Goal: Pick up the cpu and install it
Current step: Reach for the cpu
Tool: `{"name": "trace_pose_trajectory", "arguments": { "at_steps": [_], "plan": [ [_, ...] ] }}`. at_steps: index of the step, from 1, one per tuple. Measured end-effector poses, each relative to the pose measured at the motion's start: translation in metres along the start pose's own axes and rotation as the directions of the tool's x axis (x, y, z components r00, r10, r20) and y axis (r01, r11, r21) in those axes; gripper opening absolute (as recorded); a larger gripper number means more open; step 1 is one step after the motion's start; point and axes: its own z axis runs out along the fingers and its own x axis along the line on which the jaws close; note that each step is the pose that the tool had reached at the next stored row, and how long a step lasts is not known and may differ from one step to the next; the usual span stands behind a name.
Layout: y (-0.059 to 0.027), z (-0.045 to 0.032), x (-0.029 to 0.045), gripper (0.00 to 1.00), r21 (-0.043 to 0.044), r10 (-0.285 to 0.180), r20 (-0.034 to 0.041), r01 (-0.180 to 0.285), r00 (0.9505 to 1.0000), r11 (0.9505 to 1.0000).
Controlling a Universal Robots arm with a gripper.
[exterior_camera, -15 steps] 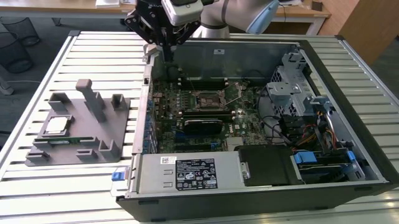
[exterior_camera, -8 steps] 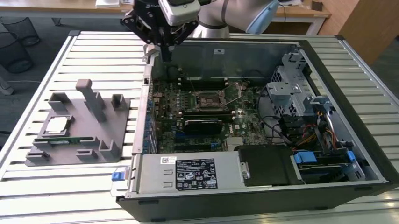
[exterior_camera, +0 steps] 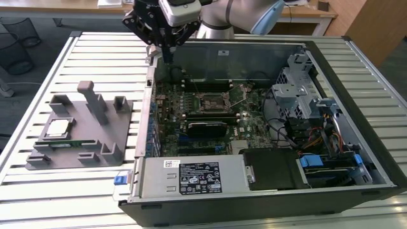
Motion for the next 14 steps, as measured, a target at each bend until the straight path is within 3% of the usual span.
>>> {"name": "trace_pose_trajectory", "arguments": {
  "at_steps": [14],
  "plan": [
    [-0.0005,0.0001,0.0061,0.11,0.0,0.0,0.0,0.0,1.0,1.0]
  ]
}}
